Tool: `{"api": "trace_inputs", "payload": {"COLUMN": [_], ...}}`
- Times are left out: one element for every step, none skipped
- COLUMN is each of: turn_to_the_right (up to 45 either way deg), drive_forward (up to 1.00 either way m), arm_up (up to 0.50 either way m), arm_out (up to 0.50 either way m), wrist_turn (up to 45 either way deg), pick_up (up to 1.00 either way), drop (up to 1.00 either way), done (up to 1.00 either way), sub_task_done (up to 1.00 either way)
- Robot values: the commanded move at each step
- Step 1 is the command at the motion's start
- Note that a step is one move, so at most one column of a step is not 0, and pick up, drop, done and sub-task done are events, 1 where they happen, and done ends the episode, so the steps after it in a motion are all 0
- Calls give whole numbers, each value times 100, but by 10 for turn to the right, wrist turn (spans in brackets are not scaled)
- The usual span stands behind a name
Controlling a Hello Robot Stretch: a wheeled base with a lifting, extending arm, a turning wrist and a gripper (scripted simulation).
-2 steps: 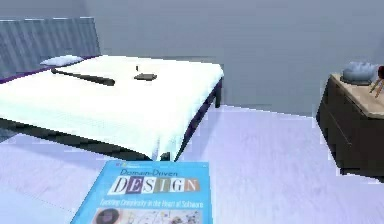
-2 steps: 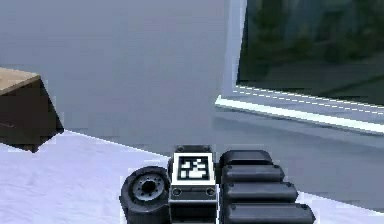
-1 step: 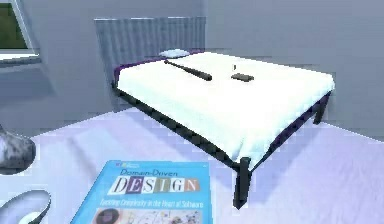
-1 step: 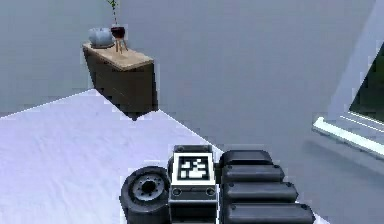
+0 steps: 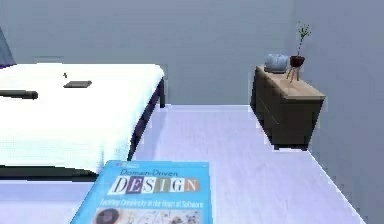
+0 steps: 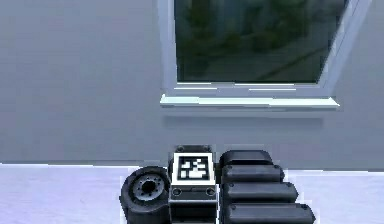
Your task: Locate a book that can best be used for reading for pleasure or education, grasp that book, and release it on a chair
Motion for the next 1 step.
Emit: {"api": "trace_inputs", "payload": {"turn_to_the_right": [450], "drive_forward": [0], "arm_up": [0], "arm_out": [0], "wrist_turn": [0], "pick_up": [0], "drop": [0], "done": [0], "sub_task_done": [0]}}
